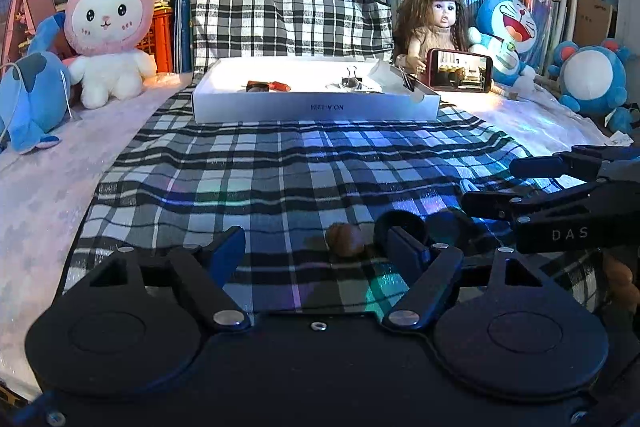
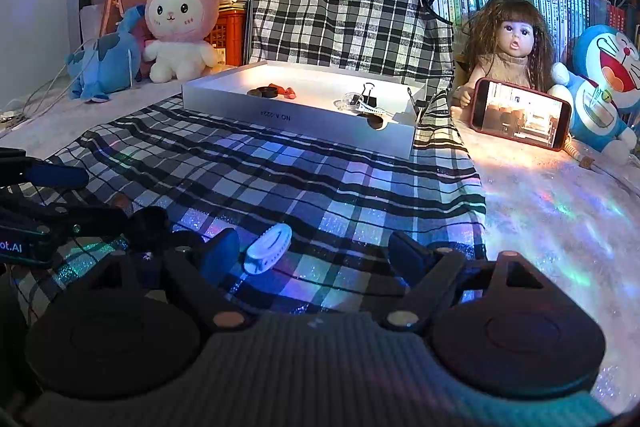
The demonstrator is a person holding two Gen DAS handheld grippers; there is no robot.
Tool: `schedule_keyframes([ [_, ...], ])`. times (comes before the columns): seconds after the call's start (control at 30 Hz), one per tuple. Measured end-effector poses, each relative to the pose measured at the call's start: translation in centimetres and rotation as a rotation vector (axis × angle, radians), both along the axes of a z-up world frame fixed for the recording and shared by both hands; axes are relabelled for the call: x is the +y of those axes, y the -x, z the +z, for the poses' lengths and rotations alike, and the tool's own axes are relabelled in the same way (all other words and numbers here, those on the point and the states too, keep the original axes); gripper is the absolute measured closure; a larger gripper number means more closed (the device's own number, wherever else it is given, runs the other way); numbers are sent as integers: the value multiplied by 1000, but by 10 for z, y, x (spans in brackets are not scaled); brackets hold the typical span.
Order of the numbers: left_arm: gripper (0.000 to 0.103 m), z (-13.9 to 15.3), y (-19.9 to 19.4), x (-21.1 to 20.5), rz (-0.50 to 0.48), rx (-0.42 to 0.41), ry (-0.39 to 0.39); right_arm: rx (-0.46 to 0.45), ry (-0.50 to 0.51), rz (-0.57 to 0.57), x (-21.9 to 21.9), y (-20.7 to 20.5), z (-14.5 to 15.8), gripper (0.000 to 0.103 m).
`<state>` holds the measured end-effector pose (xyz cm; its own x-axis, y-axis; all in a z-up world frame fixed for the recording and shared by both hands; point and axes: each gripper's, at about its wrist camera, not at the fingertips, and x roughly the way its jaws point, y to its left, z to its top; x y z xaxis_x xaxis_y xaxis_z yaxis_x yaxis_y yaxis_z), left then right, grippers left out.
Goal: Organize rigid objects
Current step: 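Lower the left tool to a brown ball while the right tool approaches a white clip on the cloth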
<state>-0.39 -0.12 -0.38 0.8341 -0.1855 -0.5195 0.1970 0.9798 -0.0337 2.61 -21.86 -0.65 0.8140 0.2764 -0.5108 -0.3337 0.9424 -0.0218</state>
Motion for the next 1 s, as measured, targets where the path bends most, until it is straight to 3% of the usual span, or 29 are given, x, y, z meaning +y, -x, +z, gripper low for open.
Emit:
schedule_keyframes([
  [0.13,34,-2,2,3,3,7,14,11,1,-2,1,0,-3,14],
  [0.23,50,-3,2,3,6,14,5,13,6,-5,3,0,-5,14],
  [0.27,51,-4,2,2,6,13,0,13,6,-6,3,0,-5,14],
  [0.63,52,-8,-3,-7,-1,-2,-17,15,3,-33,7,-2,-7,15],
  [1.0,40,-11,-7,-10,21,-21,-23,13,-9,-56,7,-2,-9,15],
])
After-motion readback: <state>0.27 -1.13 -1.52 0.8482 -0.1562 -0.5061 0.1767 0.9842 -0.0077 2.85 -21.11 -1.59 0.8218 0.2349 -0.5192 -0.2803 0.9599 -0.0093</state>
